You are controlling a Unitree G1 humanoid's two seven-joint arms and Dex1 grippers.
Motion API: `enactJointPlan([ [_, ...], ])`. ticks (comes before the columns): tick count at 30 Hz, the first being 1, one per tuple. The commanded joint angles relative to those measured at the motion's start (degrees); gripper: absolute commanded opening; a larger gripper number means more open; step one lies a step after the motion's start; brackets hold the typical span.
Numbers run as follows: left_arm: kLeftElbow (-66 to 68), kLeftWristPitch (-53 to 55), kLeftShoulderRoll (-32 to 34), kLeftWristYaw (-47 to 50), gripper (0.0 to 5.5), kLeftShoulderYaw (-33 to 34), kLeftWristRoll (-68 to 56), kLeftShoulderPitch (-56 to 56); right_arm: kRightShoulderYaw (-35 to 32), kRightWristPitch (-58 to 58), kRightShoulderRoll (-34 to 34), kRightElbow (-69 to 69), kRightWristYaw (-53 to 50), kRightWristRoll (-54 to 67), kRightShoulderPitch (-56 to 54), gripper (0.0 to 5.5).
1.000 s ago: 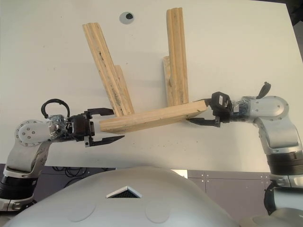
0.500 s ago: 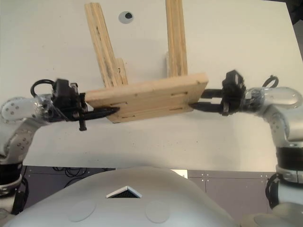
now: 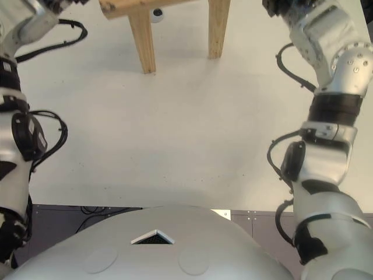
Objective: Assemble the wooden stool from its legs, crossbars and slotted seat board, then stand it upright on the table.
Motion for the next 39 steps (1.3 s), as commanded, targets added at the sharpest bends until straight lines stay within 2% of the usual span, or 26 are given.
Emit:
enactJointPlan([
  [1, 21.52, -11.14, -4.95, 4.93, 2.44, 6.59, 9.32, -10.84, -4.18, -4.95, 7.93, 23.6, -8.43, -6.27, -15.68, 1.47],
  [5, 25.11, -14.53, -5.42, 0.98, 3.13, 12.94, 14.57, -10.11, -8.71, -8.38, 6.98, 35.54, -2.43, -13.37, -22.24, 2.26],
  [9, 25.15, -15.64, -5.02, -4.62, 3.7, 22.07, 14.97, -8.66, -14.6, -7.99, 3.29, 38.53, 2.75, -17.27, -22.22, 2.91],
  [11, 24.27, -16.24, -4.02, -7.32, 4.04, 26.4, 14.63, -5.86, -17.65, -4.74, 2.64, 34.26, 6.33, -16.7, -19.39, 3.26],
  [13, 21.49, -20.09, -2.37, -9.46, 4.09, 30.36, 14.98, -1.39, -20.34, 0.73, 3.55, 21.76, 12.74, -13.54, -11.9, 3.55],
  [15, 13.94, -30.92, -3.68, -9.19, 4.09, 28.77, 22.0, 6.3, -18.36, 1.1, 5.92, 7.64, 20.07, -16.11, -1.03, 3.6],
  [17, 4.03, -42.19, -9.04, -4.78, 4.09, 25.64, 29.95, 15.78, -13.24, -5.17, 8.84, 1.6, 25.45, -24.34, 7.46, 3.6],
  [19, -3.08, -51.4, -14.82, 1.23, 4.09, 19.69, 40.03, 23.91, -7.57, -14.8, 11.37, 4.41, 26.86, -35.38, 10.33, 3.6],
  [21, -7.47, -59.14, -20.27, 9.76, 4.09, 17.1, 47.89, 30.68, -2.89, -26.29, 14.62, 12.0, 23.57, -47.35, 9.53, 3.6],
  [23, -8.78, -65.88, -24.6, 16.56, 4.09, 15.8, 53.77, 33.86, -2.39, -32.64, 17.52, 14.84, 23.06, -52.16, 9.81, 3.6],
  [27, -5.12, -63.78, -24.81, 32.99, 4.09, 7.16, 71.69, 31.43, -1.14, -41.61, 21.89, 14.99, 22.5, -58.77, 13.2, 3.6],
  [31, -8.25, -67.39, -25.71, 22.5, 4.09, 6.35, 69.34, 32.42, 2.53, -47.99, 25.61, 17.13, 13.47, -69.35, 14.95, 3.6],
  [34, -8.32, -68.38, -26.46, 21.84, 4.09, 6.38, 69.55, 31.48, 5.45, -50.95, 26.45, 19.6, 7.37, -77.16, 15.09, 3.6],
  [39, -6.87, -71.05, -26.28, 22.57, 4.09, 5.58, 71.91, 30.15, 5.08, -56.47, 25.72, 23.35, 5.3, -81.04, 13.25, 3.6],
])
